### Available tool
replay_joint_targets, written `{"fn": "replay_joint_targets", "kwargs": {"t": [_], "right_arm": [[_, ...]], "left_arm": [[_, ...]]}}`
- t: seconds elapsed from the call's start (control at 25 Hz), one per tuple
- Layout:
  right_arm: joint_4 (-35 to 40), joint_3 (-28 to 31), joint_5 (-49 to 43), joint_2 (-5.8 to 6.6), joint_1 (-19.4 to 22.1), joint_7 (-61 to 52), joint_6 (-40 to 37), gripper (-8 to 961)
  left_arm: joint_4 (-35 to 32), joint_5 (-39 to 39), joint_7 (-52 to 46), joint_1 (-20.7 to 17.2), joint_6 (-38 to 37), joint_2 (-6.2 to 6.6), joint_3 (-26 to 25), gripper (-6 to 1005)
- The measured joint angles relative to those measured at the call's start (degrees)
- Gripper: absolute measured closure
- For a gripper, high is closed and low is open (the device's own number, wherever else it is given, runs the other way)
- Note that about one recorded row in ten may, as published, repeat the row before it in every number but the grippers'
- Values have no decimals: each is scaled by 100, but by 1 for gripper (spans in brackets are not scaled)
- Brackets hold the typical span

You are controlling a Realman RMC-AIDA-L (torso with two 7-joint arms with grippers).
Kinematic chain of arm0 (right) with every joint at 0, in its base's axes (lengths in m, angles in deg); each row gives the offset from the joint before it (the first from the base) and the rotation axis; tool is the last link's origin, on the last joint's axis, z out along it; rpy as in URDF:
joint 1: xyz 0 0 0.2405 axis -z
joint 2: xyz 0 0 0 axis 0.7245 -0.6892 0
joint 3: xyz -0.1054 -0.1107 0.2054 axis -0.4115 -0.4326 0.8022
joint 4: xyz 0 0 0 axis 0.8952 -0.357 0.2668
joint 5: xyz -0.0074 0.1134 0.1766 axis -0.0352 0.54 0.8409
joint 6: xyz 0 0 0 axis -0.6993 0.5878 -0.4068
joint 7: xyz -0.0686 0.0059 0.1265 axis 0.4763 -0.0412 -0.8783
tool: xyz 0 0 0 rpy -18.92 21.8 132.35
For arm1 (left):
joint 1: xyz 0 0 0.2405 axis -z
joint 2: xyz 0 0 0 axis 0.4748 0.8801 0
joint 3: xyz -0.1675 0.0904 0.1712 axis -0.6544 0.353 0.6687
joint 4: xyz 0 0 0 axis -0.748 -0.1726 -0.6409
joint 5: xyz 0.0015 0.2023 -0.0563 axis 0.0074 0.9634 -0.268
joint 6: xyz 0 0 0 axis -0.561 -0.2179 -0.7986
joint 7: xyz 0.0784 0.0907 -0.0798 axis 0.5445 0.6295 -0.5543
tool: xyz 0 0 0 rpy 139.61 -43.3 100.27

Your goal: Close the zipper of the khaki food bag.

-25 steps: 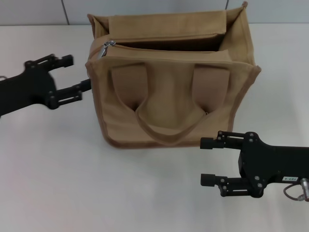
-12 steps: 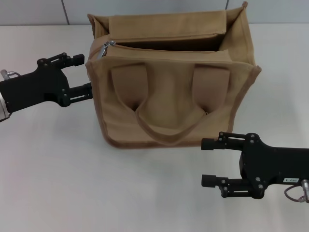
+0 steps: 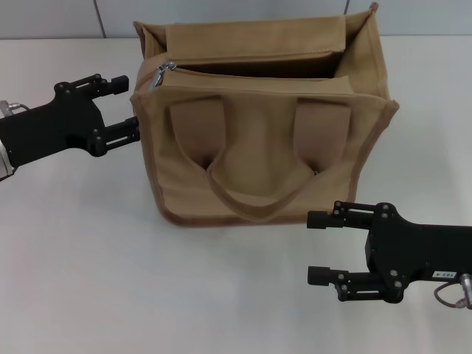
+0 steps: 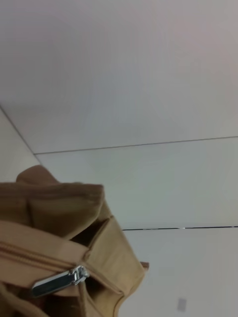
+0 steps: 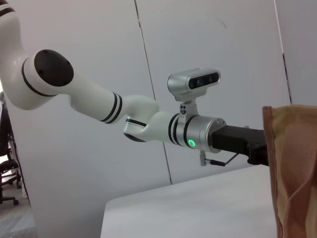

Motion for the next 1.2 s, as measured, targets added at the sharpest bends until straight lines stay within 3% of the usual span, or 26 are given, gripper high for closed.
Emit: {"fn": "replay_joint_targets", "kwargs": {"t": [0.36, 0.6, 0.72, 0.92, 1.2], "right_arm": [[0, 0, -1, 0, 16, 1, -4, 212], [0, 0, -4, -1, 4, 2, -8, 212], [0, 0, -4, -8, -3, -16, -9, 212], [0, 0, -4, -9, -6, -31, -9, 212], [0, 0, 22, -9, 4, -38, -9, 212]], "left_arm": [[140, -448, 35, -112, -12, -45, -8, 443], [141, -448, 36, -114, -24, -59, -9, 683], [141, -448, 36, -114, -26, -66, -30, 905], [141, -448, 35, -114, -25, -68, -39, 983], [141, -509, 28, -111, -154, -68, -45, 982]]}}
